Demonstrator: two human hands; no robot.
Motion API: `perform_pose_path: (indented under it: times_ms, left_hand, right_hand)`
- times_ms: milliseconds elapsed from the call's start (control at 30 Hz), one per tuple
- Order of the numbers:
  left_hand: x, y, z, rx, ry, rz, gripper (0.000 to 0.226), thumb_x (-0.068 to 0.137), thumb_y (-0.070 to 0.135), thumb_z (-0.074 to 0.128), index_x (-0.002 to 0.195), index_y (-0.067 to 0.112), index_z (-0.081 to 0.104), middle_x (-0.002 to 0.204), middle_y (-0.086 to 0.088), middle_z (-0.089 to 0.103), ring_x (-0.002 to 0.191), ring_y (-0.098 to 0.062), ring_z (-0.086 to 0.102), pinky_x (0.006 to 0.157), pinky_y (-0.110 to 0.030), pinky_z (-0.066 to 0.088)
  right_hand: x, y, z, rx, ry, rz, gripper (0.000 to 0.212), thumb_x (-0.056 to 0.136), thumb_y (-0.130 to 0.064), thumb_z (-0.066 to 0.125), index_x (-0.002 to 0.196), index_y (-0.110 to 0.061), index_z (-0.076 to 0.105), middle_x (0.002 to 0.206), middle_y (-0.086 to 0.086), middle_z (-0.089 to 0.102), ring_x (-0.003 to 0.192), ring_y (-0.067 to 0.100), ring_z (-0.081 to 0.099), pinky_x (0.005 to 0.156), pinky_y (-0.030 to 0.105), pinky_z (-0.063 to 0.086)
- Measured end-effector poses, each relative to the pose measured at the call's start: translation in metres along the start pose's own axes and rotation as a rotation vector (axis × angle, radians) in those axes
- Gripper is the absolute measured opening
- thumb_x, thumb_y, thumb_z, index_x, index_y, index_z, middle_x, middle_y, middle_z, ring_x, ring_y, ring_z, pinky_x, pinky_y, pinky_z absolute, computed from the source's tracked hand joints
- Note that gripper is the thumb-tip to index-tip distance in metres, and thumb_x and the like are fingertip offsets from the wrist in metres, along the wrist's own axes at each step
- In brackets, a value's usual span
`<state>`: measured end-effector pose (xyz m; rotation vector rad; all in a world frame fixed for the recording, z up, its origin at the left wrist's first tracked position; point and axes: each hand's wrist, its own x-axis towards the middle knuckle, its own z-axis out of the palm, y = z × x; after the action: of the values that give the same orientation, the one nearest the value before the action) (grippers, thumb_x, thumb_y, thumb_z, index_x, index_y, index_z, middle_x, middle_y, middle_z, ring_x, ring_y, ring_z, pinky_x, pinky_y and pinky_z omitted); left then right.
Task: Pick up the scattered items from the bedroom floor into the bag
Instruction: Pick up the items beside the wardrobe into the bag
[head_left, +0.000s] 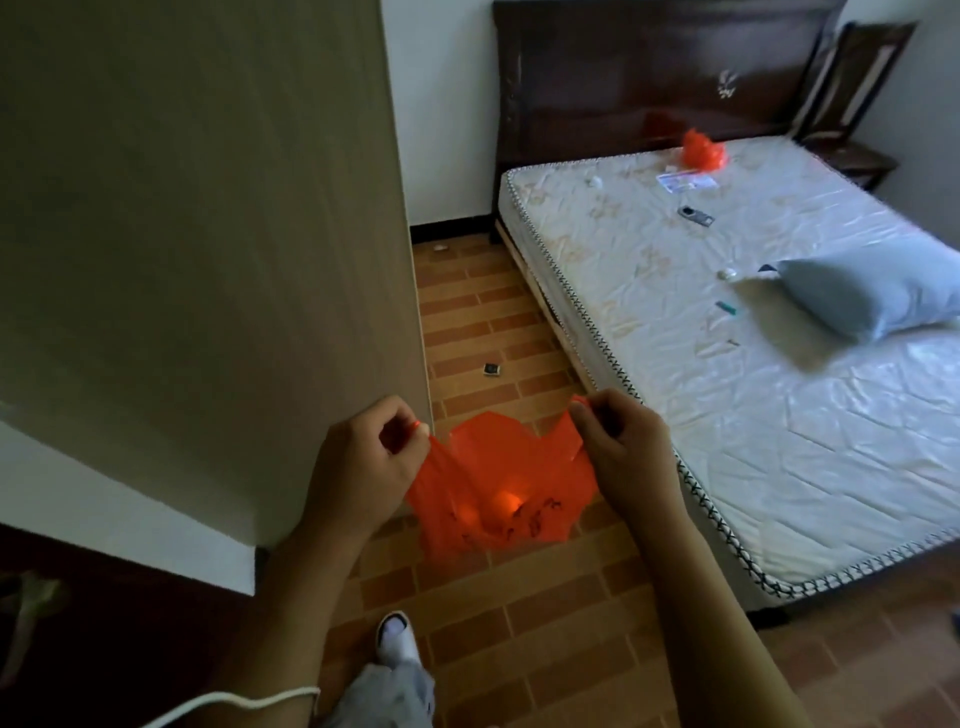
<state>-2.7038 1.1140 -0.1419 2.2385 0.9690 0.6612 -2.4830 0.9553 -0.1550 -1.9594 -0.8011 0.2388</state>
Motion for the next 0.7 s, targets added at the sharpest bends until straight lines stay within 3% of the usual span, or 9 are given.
perform_pose_path:
  times_ms: [100, 200, 333, 600, 700]
  left_hand:
    - [0.021, 0.007, 0.018, -0.027, -0.043, 0.001, 0.023, 0.097, 0.027, 0.069, 0.077, 0.027, 0.058, 0.069, 0.011, 0.064, 0.07, -0.004, 0.065, 0.056, -0.02, 0.051]
    - [0.049, 0.007, 0.036, -0.036, -0.1, -0.004, 0.02, 0.097, 0.029, 0.069, 0.079, 0.028, 0.06, 0.071, 0.01, 0.066, 0.068, -0.003, 0.065, 0.057, -0.022, 0.054]
    - [0.097, 0.004, 0.057, -0.092, -0.179, 0.017, 0.018, 0.098, 0.031, 0.069, 0.081, 0.03, 0.061, 0.074, 0.01, 0.068, 0.07, -0.004, 0.068, 0.059, -0.024, 0.058]
    - [0.201, 0.013, 0.089, -0.187, -0.29, 0.158, 0.012, 0.098, 0.036, 0.064, 0.088, 0.031, 0.061, 0.083, 0.009, 0.067, 0.08, -0.007, 0.068, 0.069, -0.038, 0.065]
    - [0.233, 0.013, 0.098, -0.233, -0.3, 0.2, 0.014, 0.097, 0.043, 0.06, 0.093, 0.029, 0.061, 0.085, 0.007, 0.068, 0.081, -0.011, 0.069, 0.068, -0.043, 0.065]
  right_hand:
    - [0.014, 0.011, -0.007, -0.002, 0.052, 0.032, 0.015, 0.097, -0.025, 0.072, 0.082, -0.026, 0.069, 0.068, -0.006, 0.066, 0.061, 0.004, 0.058, 0.057, 0.018, 0.042]
    - [0.034, 0.022, -0.01, -0.015, 0.096, 0.084, 0.013, 0.096, -0.025, 0.073, 0.083, -0.022, 0.071, 0.07, -0.003, 0.068, 0.066, 0.015, 0.064, 0.06, 0.031, 0.047]
    - [0.066, 0.029, -0.016, -0.074, 0.144, 0.155, 0.01, 0.095, -0.026, 0.073, 0.085, -0.023, 0.073, 0.072, -0.001, 0.071, 0.07, 0.021, 0.068, 0.062, 0.037, 0.052]
    - [0.135, 0.012, -0.031, -0.165, 0.271, 0.203, 0.013, 0.095, -0.025, 0.074, 0.082, -0.024, 0.073, 0.063, -0.006, 0.066, 0.058, 0.008, 0.059, 0.058, 0.03, 0.046]
    - [0.154, 0.008, -0.034, -0.173, 0.332, 0.208, 0.014, 0.094, -0.026, 0.075, 0.081, -0.023, 0.073, 0.064, -0.003, 0.066, 0.058, 0.01, 0.059, 0.06, 0.034, 0.048]
